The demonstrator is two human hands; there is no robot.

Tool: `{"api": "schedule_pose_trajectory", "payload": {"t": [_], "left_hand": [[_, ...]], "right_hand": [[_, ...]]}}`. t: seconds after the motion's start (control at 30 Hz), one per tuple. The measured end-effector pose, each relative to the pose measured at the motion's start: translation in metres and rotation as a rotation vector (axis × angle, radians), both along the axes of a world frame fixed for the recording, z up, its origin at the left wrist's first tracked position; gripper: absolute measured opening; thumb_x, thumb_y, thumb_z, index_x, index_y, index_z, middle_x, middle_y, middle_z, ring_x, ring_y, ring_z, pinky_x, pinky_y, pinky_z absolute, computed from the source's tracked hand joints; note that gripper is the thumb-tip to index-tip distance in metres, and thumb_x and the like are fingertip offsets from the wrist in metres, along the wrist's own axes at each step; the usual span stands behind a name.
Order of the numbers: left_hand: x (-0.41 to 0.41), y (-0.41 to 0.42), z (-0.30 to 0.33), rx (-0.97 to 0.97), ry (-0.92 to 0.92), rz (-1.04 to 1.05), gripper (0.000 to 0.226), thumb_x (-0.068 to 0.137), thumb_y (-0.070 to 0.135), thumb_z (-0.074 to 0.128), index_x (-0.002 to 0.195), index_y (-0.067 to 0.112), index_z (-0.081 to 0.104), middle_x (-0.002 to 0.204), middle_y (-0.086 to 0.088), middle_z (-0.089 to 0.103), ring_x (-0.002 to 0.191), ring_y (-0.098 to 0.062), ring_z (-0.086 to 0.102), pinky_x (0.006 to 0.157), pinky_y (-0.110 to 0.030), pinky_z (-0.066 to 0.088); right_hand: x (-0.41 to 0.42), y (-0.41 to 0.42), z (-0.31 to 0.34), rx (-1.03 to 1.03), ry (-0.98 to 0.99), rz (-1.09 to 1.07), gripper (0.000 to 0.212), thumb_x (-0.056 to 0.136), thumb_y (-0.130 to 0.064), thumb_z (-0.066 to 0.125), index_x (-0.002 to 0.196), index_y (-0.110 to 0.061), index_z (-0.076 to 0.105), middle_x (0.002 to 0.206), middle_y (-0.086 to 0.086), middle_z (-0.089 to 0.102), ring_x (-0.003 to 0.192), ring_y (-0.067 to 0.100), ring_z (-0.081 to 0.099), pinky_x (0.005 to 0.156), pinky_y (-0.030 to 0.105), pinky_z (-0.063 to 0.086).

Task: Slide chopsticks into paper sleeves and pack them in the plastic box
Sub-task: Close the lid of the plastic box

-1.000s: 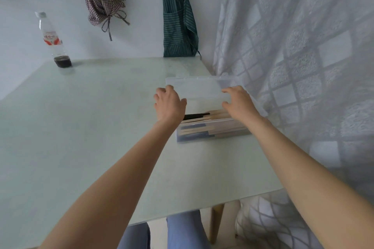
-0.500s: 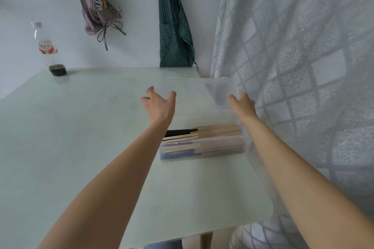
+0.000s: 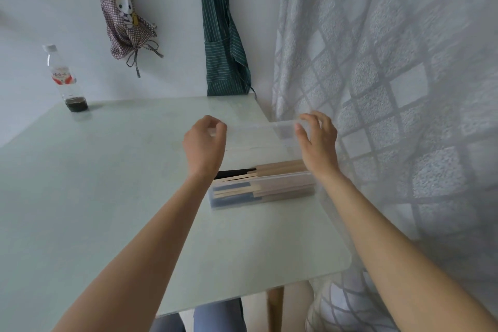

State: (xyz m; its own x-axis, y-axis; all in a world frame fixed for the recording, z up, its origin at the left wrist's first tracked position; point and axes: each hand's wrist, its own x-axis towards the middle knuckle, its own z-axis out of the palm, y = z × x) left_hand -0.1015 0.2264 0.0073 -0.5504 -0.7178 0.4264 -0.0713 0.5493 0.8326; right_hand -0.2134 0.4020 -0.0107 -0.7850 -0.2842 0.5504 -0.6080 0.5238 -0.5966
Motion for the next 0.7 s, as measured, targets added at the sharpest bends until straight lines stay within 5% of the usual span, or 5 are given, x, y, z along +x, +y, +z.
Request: {"api": "schedule_pose_trajectory", "payload": {"t": [0.13,0.37,0.6,0.7], "left_hand": [[0.02,0.008,-0.015,-0.416,-0.229,-0.001,0.024,0.094,0.028,0.044,0.097,0.02,0.066,0.1,0.001,0.067,0.095,-0.022,0.057,0.095,-0.032,0.03],[0.042,0.019,-0.033,-0.586,-0.518,-0.186,0.035,0.1,0.027,0.036,0.131,0.024,0.052,0.137,0.001,0.05,0.12,-0.025,0.051,0.103,-0.033,0.031],[0.051,0.011,-0.052,-0.712,-0.628,-0.296,0.043,0.102,0.02,0.034,0.145,0.023,0.034,0.152,0.003,0.032,0.141,-0.017,0.03,0.104,-0.039,0.04],[0.051,0.008,-0.054,-0.746,-0.663,-0.289,0.042,0.102,0.019,0.035,0.145,0.022,0.034,0.151,0.002,0.034,0.136,-0.02,0.038,0.098,-0.042,0.046]], "right_hand": [[0.014,0.013,-0.007,0.173,0.139,-0.011,0.041,0.093,-0.034,0.038,0.112,-0.004,0.057,0.116,0.013,0.058,0.115,0.032,0.049,0.101,0.036,0.031],[0.034,0.027,-0.026,0.328,0.073,0.061,0.029,0.097,-0.014,0.045,0.119,-0.007,0.062,0.124,0.008,0.062,0.118,0.027,0.052,0.1,0.033,0.037],[0.032,0.041,-0.041,0.367,-0.005,0.162,0.035,0.094,-0.002,0.047,0.127,-0.009,0.058,0.136,0.007,0.054,0.128,0.021,0.049,0.108,0.025,0.031],[0.031,0.042,-0.041,0.365,-0.015,0.161,0.038,0.092,0.004,0.047,0.126,-0.009,0.059,0.135,0.008,0.054,0.123,0.02,0.054,0.106,0.023,0.032]]}}
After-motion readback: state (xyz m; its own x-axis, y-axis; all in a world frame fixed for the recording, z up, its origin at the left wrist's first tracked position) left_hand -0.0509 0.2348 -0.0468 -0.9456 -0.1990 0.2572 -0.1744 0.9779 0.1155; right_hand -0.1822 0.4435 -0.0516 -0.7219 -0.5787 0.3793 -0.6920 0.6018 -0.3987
